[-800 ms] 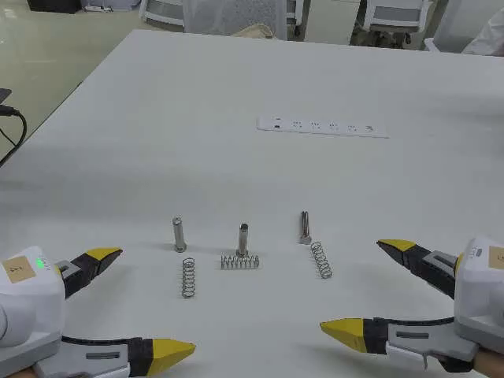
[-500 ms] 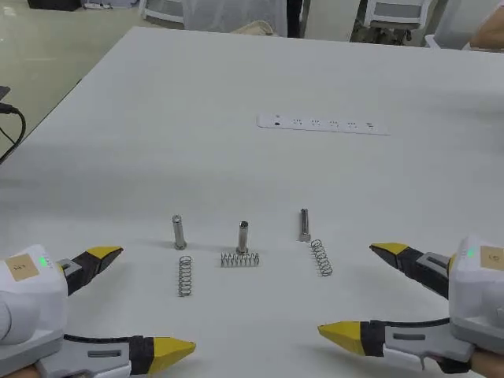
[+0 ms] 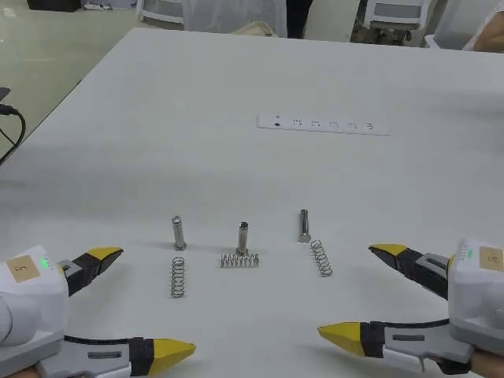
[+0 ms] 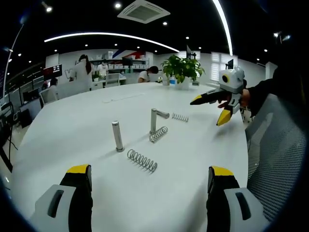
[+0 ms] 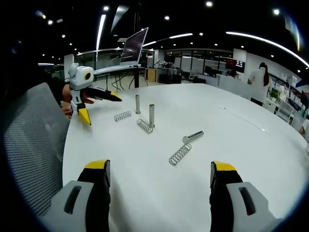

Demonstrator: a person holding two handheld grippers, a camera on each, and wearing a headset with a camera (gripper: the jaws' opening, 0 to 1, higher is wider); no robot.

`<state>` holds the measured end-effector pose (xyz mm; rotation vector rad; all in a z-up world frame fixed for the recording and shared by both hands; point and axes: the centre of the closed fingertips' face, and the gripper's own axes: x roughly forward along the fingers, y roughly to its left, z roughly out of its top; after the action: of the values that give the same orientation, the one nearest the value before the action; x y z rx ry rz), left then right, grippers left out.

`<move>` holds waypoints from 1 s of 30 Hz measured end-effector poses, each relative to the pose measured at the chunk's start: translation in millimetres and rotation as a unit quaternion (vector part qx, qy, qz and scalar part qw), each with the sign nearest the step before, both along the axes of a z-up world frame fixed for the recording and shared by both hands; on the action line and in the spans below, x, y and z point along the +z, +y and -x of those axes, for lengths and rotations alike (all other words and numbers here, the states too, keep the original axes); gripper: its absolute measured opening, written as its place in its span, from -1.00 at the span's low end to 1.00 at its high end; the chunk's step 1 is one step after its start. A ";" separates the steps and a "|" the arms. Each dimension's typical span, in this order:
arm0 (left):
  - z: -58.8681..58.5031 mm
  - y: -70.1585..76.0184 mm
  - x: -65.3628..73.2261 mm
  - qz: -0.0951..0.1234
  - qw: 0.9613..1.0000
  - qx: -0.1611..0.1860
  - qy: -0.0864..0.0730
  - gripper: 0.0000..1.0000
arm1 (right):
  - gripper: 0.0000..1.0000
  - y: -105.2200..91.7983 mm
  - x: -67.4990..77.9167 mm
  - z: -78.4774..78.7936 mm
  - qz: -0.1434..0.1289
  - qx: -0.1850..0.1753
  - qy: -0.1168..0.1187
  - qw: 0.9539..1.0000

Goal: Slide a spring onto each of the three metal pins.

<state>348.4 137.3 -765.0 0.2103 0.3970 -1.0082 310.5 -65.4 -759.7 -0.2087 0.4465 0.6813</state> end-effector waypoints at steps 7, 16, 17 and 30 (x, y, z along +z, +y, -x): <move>-0.3 0.4 -0.4 -0.001 1.000 0.000 0.000 0.96 | 0.68 0.4 -0.4 0.1 0.000 0.001 0.001 1.000; -0.4 0.6 -0.8 0.000 1.000 -0.001 0.000 0.96 | 0.67 1.3 -0.6 0.9 0.000 0.002 0.002 1.000; -0.4 0.7 -1.0 0.000 1.000 -0.001 0.000 0.96 | 0.67 1.2 -0.9 1.0 0.001 0.002 0.002 1.000; -0.6 0.9 -1.0 0.000 1.000 -0.001 0.000 0.96 | 0.66 1.7 -1.7 1.6 0.002 0.003 0.004 1.000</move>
<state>349.0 138.2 -765.9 0.2113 0.3963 -1.0093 308.9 -63.7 -761.3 -0.2113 0.4551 0.6877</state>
